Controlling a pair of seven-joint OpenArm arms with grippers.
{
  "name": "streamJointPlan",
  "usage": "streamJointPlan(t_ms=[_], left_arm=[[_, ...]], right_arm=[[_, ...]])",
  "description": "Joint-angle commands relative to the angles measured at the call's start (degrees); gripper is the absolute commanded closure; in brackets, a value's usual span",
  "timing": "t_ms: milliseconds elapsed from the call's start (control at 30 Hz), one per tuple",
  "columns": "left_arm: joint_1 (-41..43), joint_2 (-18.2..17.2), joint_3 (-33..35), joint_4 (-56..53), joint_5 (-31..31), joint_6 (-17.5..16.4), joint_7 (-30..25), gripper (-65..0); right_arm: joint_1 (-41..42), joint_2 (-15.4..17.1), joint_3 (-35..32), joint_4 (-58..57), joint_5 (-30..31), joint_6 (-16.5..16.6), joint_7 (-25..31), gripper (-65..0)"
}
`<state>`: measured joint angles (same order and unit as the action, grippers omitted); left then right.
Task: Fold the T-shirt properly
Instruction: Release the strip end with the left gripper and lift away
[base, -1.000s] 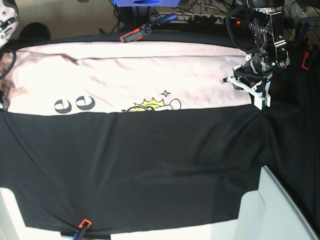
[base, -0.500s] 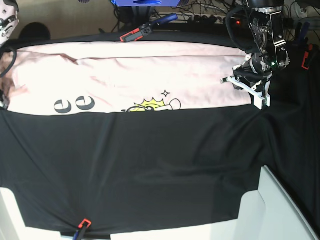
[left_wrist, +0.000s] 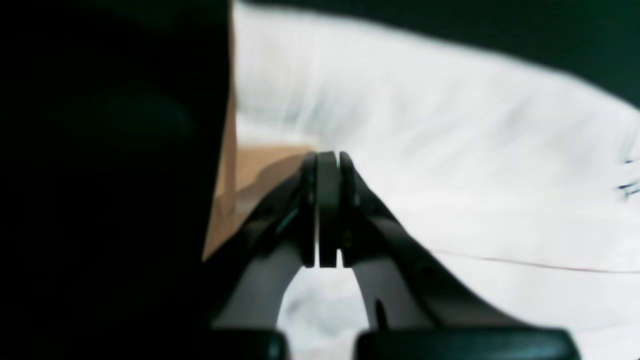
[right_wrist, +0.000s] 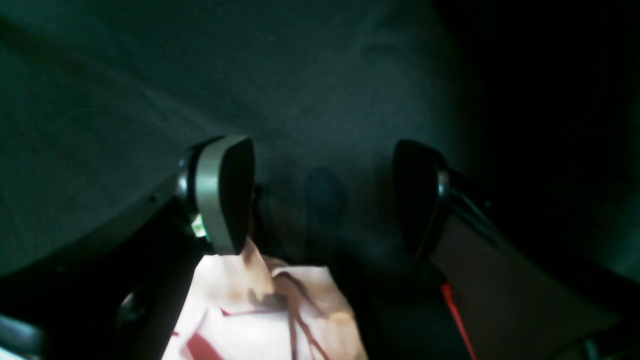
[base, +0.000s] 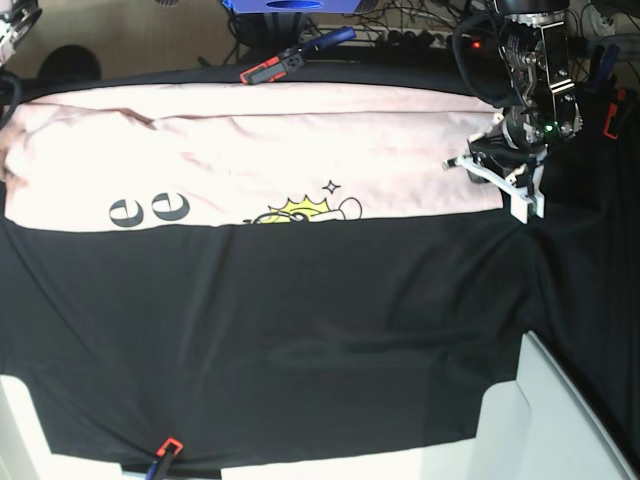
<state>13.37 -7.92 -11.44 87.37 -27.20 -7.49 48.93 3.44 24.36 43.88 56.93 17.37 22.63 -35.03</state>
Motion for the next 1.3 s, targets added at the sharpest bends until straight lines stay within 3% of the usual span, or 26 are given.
streamJointPlan(t_ms=[0,100,167,233,300,400,500,667,800,1267], left_arm=[[-0.31,-0.91,-2.58,3.57,-0.27,-0.03,-1.32,0.0],[1.36,-0.65,-8.12,9.81,-0.36,-0.03,-1.41,-1.7],[2.33,-0.82,-10.14,11.66,-0.36,-0.12,-1.06,-8.9],[2.85,-1.09,-10.93,11.75,-0.36,-0.38,-1.06,-19.8],[4.26,-2.85,-10.67,11.57,-0.62,-4.43,-0.97,-29.9],[5.93,-3.29,-11.11,10.69,-4.76,-14.80,-0.97,-42.8],[6.46,-3.99,-13.83,6.39,-8.62,-18.84,-0.97,-54.3],[5.84,-3.99,-20.16,-3.46,-9.24,-19.90,-1.32,-54.9],[5.84,-4.08,-20.51,-4.43,-9.24,-24.82,-1.32,-54.9],[0.92,-3.02,-20.07,-11.55,-9.15,-25.09,-1.32,-54.9]], right_arm=[[-0.59,1.35,-0.58,2.99,0.52,1.50,0.70,-37.7],[-6.30,0.04,-6.21,10.37,0.52,7.92,0.78,-26.7],[-10.52,-0.58,-9.72,16.17,0.52,11.17,1.14,-14.8],[-14.12,-2.07,-12.01,21.54,0.52,12.40,1.14,-5.5],[-16.94,-3.48,-12.71,25.75,0.52,12.49,1.14,-4.5],[-18.61,-5.50,-12.63,28.66,0.44,12.49,1.14,-4.2],[-19.22,-6.12,-12.36,28.92,0.44,12.49,1.05,-4.2],[-20.81,-6.12,-12.36,28.66,0.44,12.49,0.96,-4.2],[-21.60,-6.12,-12.63,28.83,0.44,12.58,1.05,-4.2],[-21.95,-7.26,-12.71,28.92,0.44,12.93,1.05,-4.4]])
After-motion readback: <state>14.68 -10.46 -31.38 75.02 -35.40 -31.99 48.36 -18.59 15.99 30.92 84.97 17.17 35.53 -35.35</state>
